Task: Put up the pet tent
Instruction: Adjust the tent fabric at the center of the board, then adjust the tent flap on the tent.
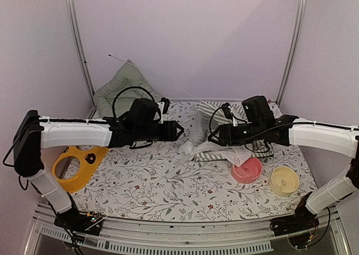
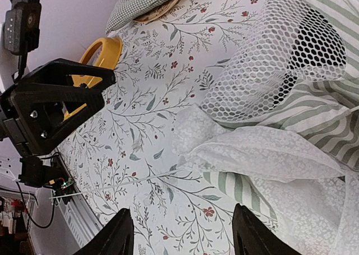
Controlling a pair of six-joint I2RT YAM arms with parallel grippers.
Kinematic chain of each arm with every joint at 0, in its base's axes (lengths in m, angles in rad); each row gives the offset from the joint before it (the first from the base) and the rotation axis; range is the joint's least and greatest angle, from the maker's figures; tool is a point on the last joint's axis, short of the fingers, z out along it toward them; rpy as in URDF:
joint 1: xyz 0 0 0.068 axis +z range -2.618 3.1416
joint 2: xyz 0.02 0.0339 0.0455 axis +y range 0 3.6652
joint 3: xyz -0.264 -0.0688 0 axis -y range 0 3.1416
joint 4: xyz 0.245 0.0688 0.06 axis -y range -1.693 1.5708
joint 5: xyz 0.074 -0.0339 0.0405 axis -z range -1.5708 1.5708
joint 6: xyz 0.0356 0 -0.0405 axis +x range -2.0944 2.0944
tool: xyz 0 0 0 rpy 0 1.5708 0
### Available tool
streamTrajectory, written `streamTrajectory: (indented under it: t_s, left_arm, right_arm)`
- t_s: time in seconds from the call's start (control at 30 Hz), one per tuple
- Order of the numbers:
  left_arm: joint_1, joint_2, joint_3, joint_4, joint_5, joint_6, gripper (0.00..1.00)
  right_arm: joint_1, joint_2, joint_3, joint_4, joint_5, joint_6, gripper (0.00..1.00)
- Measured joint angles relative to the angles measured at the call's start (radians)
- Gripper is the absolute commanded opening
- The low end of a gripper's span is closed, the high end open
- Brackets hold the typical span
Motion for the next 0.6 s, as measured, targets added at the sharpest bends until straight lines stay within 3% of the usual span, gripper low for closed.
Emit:
streamTrajectory:
  t_s: [0.33, 0.6]
  left_arm:
    - [0.000, -0.422, -0.406, -0.125, 0.109, 0.048, 0.63]
    - [-0.044, -0.570, -0.539, -0.186, 0.209, 0.041, 0.66]
  right_arm:
    - [0.032, 0.037, -0.015, 0.042, 0.078, 0.048, 0.62]
    - [0.038, 0.227, 0.131, -0.060, 0.137, -0.072, 0.60]
